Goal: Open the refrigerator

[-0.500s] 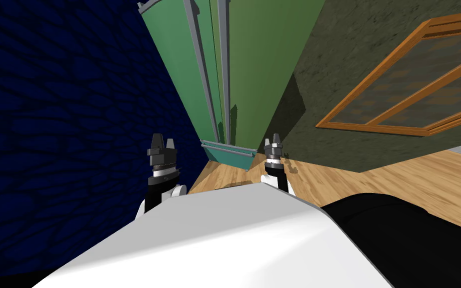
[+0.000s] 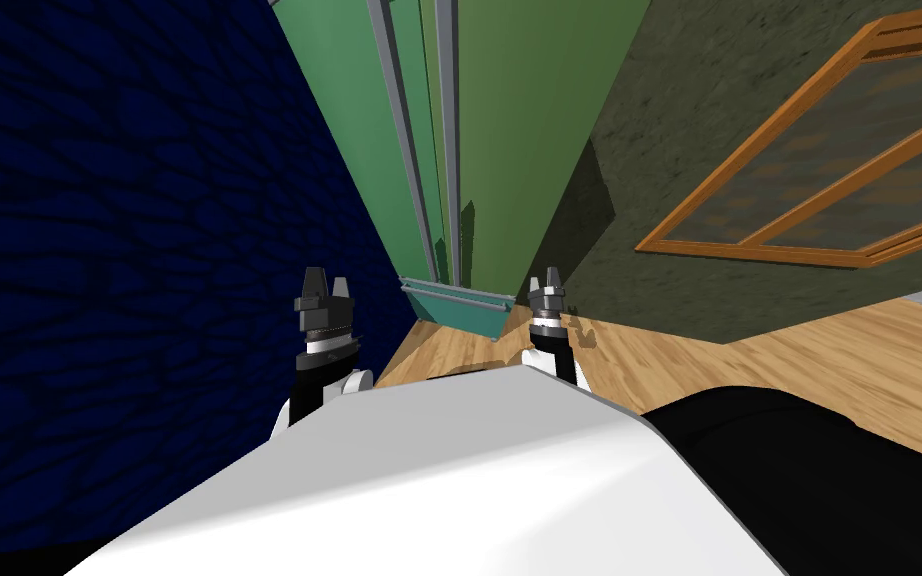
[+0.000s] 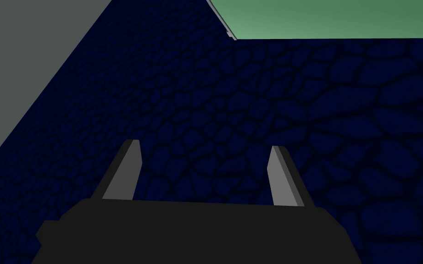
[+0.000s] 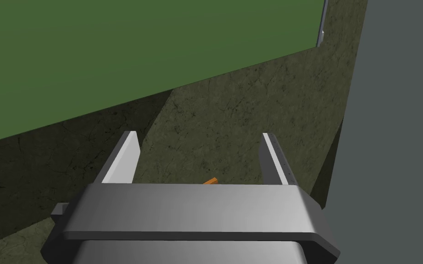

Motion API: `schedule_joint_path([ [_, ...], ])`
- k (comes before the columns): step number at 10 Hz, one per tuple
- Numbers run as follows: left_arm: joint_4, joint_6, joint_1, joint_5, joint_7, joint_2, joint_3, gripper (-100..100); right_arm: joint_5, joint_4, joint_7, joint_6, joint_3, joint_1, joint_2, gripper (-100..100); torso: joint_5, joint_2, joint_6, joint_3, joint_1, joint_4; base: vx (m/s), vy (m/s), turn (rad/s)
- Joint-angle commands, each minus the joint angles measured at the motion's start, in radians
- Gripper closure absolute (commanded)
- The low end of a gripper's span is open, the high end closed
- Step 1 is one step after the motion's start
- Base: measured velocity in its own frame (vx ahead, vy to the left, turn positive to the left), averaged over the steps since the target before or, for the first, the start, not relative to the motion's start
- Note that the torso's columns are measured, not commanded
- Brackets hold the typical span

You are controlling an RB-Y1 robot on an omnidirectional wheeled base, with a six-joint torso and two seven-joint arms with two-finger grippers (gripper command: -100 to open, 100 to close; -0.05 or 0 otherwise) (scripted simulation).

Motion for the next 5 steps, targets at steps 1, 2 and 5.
schedule_joint_path([
  [1, 0.0, 0.0, 0.0, 0.0, 0.0, 0.0, 0.0, 0, 0.0, 0.0, 0.0, 0.0, 0.0, 0.0, 0.0, 0, 0.0, 0.074, 0.0, -0.147, 0.0, 0.074, 0.0, 0.0, 0.0],
  [2, 0.0, 0.0, 0.0, 0.0, 0.0, 0.0, 0.0, 0, 0.0, 0.0, 0.0, 0.0, 0.0, 0.0, 0.0, 0, 0.0, 0.148, 0.0, -0.295, 0.0, 0.148, 0.0, 0.0, 0.0],
  [5, 0.0, 0.0, 0.0, 0.0, 0.0, 0.0, 0.0, 0, 0.001, 0.006, 0.018, -0.006, 0.0, -0.002, -0.044, -100, 0.0, 0.369, 0.0, -0.738, 0.0, 0.369, 0.002, 0.001, 0.008],
])
